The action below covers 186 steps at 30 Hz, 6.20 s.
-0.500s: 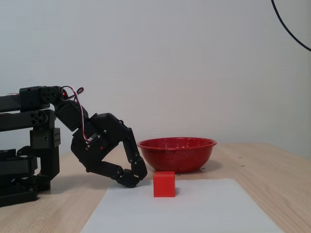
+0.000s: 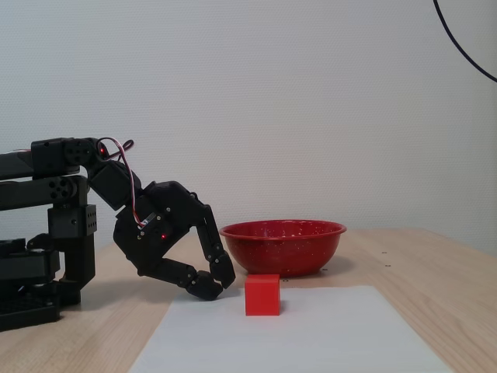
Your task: Grasp the red cube and put it in the red bowl.
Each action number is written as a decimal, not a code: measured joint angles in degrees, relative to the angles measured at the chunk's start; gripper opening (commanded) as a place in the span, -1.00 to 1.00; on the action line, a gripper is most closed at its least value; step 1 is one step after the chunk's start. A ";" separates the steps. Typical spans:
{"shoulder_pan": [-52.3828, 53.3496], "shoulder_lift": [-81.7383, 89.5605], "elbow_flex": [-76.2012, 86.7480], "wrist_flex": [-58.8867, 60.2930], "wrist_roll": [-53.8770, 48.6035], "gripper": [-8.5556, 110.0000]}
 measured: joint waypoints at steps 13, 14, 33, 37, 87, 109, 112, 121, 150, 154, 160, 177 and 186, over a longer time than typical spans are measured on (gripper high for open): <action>0.35 -4.75 -0.62 -0.44 2.90 -0.85; 0.35 -5.63 -1.41 -0.44 3.34 -0.85; -4.66 -25.40 -23.91 10.55 7.38 -0.85; -4.75 -31.03 -30.50 13.54 7.82 -0.85; -11.60 -88.77 -79.45 25.40 9.84 0.04; -11.16 -98.00 -85.87 24.17 9.76 -0.01; -11.07 -99.23 -86.04 23.38 9.93 -0.02; -10.99 -100.72 -86.66 22.15 9.84 -0.07; -11.07 -102.39 -87.45 21.80 9.76 -0.82; -11.07 -102.39 -87.45 22.41 9.76 -0.85; -11.07 -102.48 -92.55 29.27 7.91 -0.85; -3.69 -102.39 -114.61 42.71 1.58 -0.85; 6.33 -102.39 -117.25 42.63 -0.44 -0.85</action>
